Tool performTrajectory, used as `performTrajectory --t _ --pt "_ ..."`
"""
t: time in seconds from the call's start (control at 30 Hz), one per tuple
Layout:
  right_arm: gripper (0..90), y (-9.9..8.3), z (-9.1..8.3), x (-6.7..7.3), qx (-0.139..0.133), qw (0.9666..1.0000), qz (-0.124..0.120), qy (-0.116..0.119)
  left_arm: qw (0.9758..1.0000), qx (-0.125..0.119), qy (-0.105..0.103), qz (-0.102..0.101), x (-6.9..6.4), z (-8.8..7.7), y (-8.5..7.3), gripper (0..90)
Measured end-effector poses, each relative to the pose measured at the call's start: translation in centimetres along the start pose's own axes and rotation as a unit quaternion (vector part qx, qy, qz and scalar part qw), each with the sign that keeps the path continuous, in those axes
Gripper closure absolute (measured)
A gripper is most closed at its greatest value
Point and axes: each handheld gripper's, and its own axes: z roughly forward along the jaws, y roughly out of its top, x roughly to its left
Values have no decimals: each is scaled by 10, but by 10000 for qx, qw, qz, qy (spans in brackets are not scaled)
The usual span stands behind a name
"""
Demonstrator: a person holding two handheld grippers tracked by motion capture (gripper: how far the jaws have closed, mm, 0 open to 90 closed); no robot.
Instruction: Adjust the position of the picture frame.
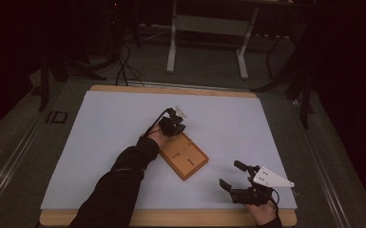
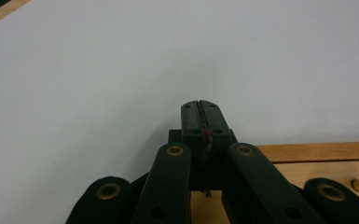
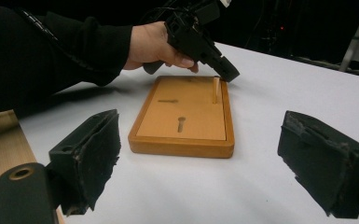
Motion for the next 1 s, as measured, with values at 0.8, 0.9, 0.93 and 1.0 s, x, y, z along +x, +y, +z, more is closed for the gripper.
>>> performTrajectory --t 0.8,0.9,0.93,1.0 --pt "128 0 3 -1 10 10000 10 20 9998 128 -55 -120 9 -10 -15 900" --pt "129 0 3 -1 12 10000 2 31 9998 156 -52 -130 11 -15 -19 900" --pt "129 0 3 0 17 10000 -4 34 9998 160 -32 -149 11 -17 -21 900" --pt "129 0 4 0 25 10000 -11 37 9997 177 -23 -156 12 -22 -26 900"
